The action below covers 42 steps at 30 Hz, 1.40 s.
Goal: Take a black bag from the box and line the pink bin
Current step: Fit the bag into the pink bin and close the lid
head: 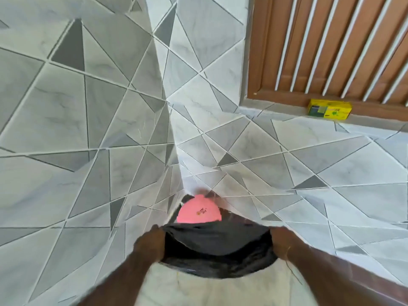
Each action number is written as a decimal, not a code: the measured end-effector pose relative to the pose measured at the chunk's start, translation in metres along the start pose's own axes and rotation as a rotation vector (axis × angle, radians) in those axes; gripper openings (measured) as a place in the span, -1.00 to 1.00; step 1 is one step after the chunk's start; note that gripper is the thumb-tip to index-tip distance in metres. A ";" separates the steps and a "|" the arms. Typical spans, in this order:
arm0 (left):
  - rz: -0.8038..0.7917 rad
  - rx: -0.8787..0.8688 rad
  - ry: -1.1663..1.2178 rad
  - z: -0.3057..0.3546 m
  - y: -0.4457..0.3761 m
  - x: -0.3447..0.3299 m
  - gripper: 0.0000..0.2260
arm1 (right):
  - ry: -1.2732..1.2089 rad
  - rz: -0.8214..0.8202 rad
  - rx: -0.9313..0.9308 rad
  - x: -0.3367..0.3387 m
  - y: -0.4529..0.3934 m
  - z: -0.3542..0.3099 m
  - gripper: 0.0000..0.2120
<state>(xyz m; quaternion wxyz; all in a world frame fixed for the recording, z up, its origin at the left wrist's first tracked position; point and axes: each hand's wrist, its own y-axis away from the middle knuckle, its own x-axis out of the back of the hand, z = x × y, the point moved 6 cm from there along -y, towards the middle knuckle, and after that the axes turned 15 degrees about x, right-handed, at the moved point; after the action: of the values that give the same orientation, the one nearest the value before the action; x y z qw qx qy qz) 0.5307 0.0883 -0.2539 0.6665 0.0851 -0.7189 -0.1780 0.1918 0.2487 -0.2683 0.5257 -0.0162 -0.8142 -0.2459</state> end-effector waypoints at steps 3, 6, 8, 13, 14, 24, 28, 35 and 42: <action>0.006 0.036 0.094 -0.004 -0.017 0.013 -0.70 | -0.012 0.106 0.005 0.028 -0.023 -0.026 -0.66; -0.005 0.053 0.130 -0.018 -0.045 0.020 -0.67 | -0.010 0.174 -0.079 0.038 -0.054 -0.045 -0.64; 0.010 0.070 0.148 -0.028 -0.068 0.030 -0.67 | 0.007 0.210 -0.109 0.044 -0.072 -0.062 -0.68; 0.029 0.060 0.310 -0.055 -0.149 0.052 -0.65 | 0.065 0.314 -0.124 0.049 -0.128 -0.098 -0.72; 0.044 0.078 0.353 -0.060 -0.159 0.062 -0.66 | 0.056 0.347 -0.127 0.051 -0.137 -0.106 -0.72; 0.077 0.055 0.588 -0.089 -0.248 0.132 -0.56 | -0.071 0.468 -0.181 0.076 -0.205 -0.178 -0.70; 0.074 0.061 0.567 -0.096 -0.264 0.138 -0.56 | -0.012 0.458 -0.164 0.079 -0.223 -0.194 -0.68; 0.033 0.036 0.624 -0.106 -0.285 0.137 -0.53 | -0.049 0.461 -0.085 0.088 -0.249 -0.226 -0.71; 0.013 0.005 0.567 -0.101 -0.280 0.152 -0.36 | -0.288 0.522 -0.042 0.104 -0.261 -0.248 -0.70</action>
<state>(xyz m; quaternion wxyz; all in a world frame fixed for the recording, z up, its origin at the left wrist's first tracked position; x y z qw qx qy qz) 0.5838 -0.2394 -0.2116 0.8420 0.1286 -0.5046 -0.1414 0.2812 -0.1080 -0.1974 0.4499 -0.2705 -0.8434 -0.1146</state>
